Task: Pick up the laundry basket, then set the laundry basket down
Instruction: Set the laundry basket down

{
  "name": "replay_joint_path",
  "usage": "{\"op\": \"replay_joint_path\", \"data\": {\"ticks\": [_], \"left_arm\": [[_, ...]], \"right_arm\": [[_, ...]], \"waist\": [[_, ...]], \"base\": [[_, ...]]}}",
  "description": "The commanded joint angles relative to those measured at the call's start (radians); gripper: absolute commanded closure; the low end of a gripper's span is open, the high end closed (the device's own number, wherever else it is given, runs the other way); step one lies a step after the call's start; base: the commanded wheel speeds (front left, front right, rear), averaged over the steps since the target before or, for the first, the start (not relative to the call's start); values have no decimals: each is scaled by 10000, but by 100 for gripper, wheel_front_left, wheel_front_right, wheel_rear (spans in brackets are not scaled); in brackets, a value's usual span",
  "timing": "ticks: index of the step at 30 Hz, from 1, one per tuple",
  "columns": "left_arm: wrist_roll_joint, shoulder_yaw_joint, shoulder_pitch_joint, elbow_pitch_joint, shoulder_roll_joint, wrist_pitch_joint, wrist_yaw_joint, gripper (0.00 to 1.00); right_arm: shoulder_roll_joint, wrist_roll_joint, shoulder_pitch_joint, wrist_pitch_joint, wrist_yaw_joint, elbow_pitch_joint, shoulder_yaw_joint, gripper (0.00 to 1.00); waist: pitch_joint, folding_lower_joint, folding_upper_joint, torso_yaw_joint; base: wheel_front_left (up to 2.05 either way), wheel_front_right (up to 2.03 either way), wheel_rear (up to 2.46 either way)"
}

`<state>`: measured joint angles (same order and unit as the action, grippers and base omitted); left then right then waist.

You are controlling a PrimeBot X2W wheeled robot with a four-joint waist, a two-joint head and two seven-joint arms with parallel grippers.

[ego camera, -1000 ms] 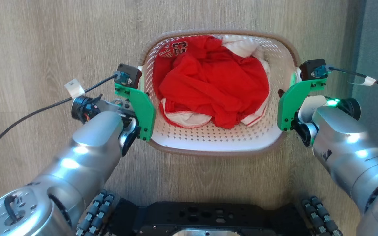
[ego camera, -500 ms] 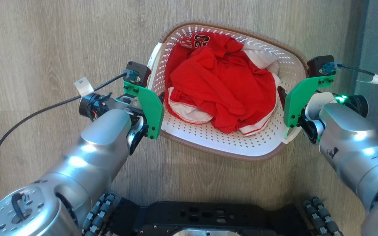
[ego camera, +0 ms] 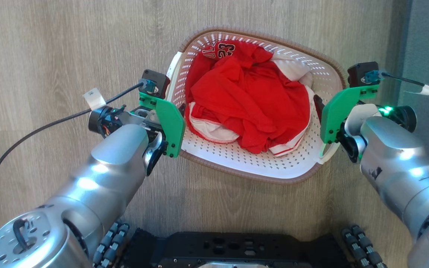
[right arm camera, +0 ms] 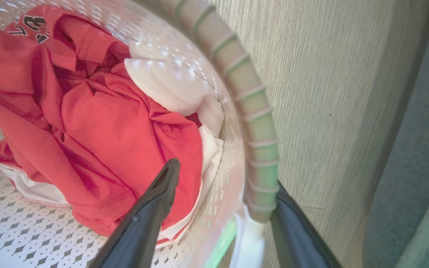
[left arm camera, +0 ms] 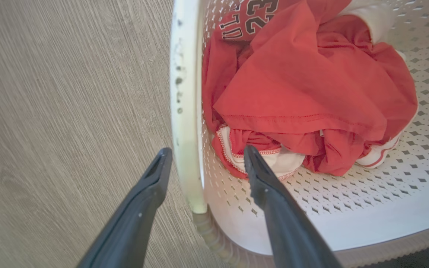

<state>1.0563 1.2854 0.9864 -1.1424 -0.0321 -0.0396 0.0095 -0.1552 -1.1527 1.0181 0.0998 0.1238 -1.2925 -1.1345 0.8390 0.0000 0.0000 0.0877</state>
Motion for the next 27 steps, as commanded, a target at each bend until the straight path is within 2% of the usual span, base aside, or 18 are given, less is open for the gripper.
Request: {"op": "replay_joint_path", "data": {"ticks": [1, 12, 17, 25, 27], "left_arm": [[-76, -51, -59, -5, -181, -133, 58, 0], [-165, -51, 67, -315, -181, -198, 63, 0], [-191, -51, 75, -456, -181, -218, 41, 0], [-252, -51, 101, -695, -181, -224, 8, 0], [-266, -51, 113, -776, -181, -218, -3, 0]], "right_arm": [[187, 50, -476, 134, 69, 18, -25, 0], [463, 201, -190, 1348, 69, 18, 177, 0], [506, 180, -111, 1601, 69, 145, 569, 0], [54, 1070, -153, 1616, 69, 1258, 2003, 0], [-98, 1560, -316, 1617, 69, 1766, 2625, 0]], "waist": [[-28, 0, 0, -23], [-127, 0, 0, -328], [-176, 0, 0, -435], [-217, 0, 0, -635], [-231, 0, 0, -696]], "base": [[0, 0, 0], [0, 0, 0], [0, 0, 0], [0, 0, 0], [0, 0, 0]]}}
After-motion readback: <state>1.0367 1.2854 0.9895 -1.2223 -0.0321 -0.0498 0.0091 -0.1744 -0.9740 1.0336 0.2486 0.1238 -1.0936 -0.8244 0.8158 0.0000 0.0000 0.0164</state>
